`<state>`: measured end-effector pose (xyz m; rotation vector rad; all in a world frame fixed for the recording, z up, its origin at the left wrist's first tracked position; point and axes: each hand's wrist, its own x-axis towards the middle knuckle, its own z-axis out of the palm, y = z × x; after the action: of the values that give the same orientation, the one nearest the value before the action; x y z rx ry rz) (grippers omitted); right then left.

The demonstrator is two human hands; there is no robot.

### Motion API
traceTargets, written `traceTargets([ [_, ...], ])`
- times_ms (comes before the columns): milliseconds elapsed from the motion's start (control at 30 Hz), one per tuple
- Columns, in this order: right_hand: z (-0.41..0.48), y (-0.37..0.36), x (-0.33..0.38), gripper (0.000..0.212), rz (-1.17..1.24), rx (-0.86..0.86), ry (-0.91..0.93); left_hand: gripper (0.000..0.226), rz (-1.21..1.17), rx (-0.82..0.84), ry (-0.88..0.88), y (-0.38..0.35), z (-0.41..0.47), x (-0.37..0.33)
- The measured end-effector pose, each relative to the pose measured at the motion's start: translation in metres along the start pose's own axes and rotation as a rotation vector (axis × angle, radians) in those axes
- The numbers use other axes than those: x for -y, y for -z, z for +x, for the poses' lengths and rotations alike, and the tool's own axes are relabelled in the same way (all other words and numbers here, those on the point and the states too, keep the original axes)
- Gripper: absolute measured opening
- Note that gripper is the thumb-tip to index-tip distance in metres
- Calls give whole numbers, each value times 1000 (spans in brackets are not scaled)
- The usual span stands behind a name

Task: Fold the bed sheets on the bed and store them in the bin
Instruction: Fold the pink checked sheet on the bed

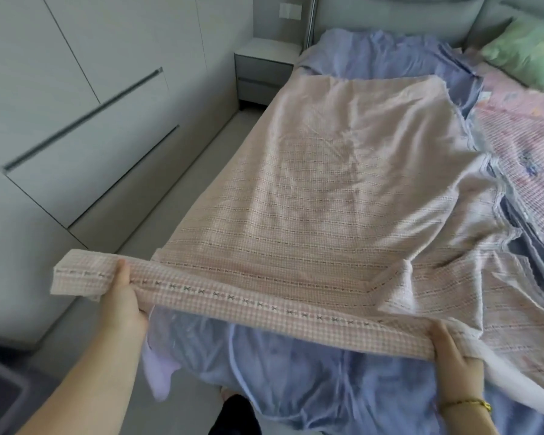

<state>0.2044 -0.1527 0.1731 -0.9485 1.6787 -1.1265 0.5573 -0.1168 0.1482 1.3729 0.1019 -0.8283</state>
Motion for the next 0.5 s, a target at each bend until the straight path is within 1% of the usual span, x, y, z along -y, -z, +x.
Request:
traceTargets([
  [33,11,-2,3,13,1,-35,7,24,-26,18,4,-9,7,-3],
  [67,34,-7,7,18,6,-102,-11,20,-32,4,11,-20,19,-6],
  [100,45,-20,19,23,17,-156,10,18,-24,-10,6,-33,32,-8],
  [133,55,-30,22,27,30,-156,16,17,-15,-28,-8,-43,44,-12],
  [167,66,-42,30,29,17,-191,9,16,-11,-40,-5,-56,58,-17],
  [200,94,-55,36,28,4,-196,-13,21,4,-41,2,-72,83,-23],
  [267,112,-68,53,24,15,-227,-13,41,17,-41,-11,-90,102,-29],
  [300,126,-80,62,27,21,-202,-15,44,27,-33,-10,-102,118,-33],
  [400,179,-108,80,44,-27,-184,-1,36,70,-22,-19,-140,156,-43],
  [500,232,-144,93,50,-176,-188,6,42,154,-8,-51,-180,196,-49],
])
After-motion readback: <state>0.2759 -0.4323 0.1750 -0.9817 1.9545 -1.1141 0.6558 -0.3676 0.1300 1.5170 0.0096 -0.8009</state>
